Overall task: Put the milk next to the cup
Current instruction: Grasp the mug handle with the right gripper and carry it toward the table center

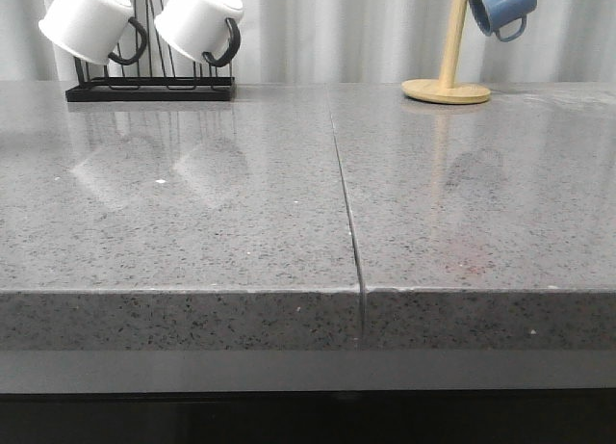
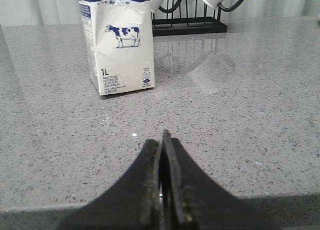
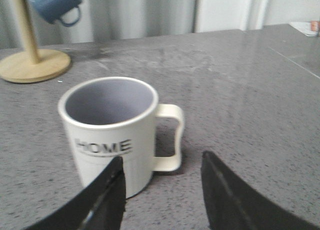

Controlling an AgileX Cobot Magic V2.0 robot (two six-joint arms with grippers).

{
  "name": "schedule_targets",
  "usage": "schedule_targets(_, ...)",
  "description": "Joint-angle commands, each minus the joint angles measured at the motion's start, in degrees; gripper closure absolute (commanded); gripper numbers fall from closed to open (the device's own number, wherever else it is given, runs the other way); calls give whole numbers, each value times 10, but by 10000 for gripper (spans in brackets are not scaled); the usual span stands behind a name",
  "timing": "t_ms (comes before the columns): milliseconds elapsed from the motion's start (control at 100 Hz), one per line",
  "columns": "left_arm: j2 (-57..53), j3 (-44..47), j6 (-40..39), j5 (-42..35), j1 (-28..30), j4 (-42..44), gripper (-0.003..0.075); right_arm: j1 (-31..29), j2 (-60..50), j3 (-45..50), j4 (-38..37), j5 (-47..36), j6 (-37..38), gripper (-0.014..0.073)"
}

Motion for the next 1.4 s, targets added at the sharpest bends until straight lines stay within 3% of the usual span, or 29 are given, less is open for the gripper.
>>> schedule_targets(0, -18, 25, -6, -47, -3, -5, 741, -16, 32, -21, 1, -83, -4, 230)
schedule_targets(450, -18, 25, -6, -47, -3, -5, 741, -23, 241, -27, 8, -287, -4, 230)
schedule_targets(970, -18, 25, -6, -47, -3, -5, 741, -22, 348, -123, 12, -290, -4, 241)
schedule_targets(1040, -18, 25, -6, -47, -3, -5, 741, -22, 353, -133, 12, -274, -4, 312)
schedule_targets(1240, -18, 25, -6, -47, -3, -5, 741, -22, 354, -138, -7, -265, -4, 662)
schedule_targets(1390, -18, 25, -6, -47, -3, -5, 741, -22, 345, -138, -51, -290, -4, 661)
